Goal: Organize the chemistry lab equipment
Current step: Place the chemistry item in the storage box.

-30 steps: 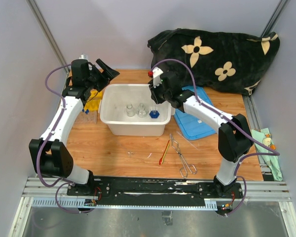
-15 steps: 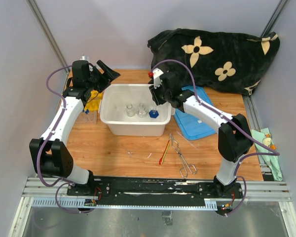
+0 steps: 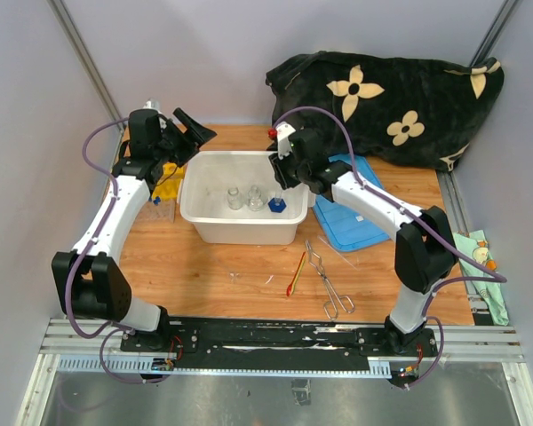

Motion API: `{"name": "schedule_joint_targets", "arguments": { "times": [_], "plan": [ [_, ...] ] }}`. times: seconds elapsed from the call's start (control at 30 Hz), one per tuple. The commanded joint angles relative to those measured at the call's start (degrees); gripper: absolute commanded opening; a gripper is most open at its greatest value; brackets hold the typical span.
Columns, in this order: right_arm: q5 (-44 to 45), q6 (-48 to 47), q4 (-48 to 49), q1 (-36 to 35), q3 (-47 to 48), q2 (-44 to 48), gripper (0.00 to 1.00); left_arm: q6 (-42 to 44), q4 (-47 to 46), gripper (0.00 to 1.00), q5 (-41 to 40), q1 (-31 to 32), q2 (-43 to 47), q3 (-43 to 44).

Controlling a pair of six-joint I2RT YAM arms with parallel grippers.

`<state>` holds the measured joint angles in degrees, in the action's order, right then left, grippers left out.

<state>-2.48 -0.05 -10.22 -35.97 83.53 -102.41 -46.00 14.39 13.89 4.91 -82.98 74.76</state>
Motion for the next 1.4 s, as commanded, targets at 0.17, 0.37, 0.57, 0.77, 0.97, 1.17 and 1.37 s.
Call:
{"name": "schedule_joint_targets", "arguments": {
  "times": [0.17,0.37,0.57,0.77,0.97,1.17,1.37],
  "plan": [
    [-0.07,0.1,-1.28,-1.07,2.63,5.65,0.37,-0.97,-2.79,0.81,1.77,-0.6,2.11,-2.04],
    [0.4,-0.4,-3.85,-1.65,5.0,8.88,0.37,-0.44,-3.04,0.84,2.22,-0.6,2.54,-1.99],
    [1.24,-1.79,-8.07,-2.98,7.91,12.53,0.38,-0.22,-3.12,0.94,3.04,-1.01,3.22,-2.13],
    [0.45,-2.14,-13.99,-4.99,10.25,15.5,0.37,-1.17,-2.91,0.82,2.05,-3.05,5.79,-3.23],
    [-0.5,-3.67,-23.83,-12.39,13.16,15.98,0.36,-1.7,-2.53,0.84,2.41,-6.11,8.26,-4.52],
    [1.35,-4.45,-29.74,-22.16,16.35,11.7,0.34,-1.56,-0.65,0.87,0.85,-7.57,9.62,-4.32],
    [1.92,-3.17,-30.08,-28.88,14.73,8.93,0.3,-3.06,0.68,0.87,-0.35,-7.9,12.09,-6.08]
  ]
}}
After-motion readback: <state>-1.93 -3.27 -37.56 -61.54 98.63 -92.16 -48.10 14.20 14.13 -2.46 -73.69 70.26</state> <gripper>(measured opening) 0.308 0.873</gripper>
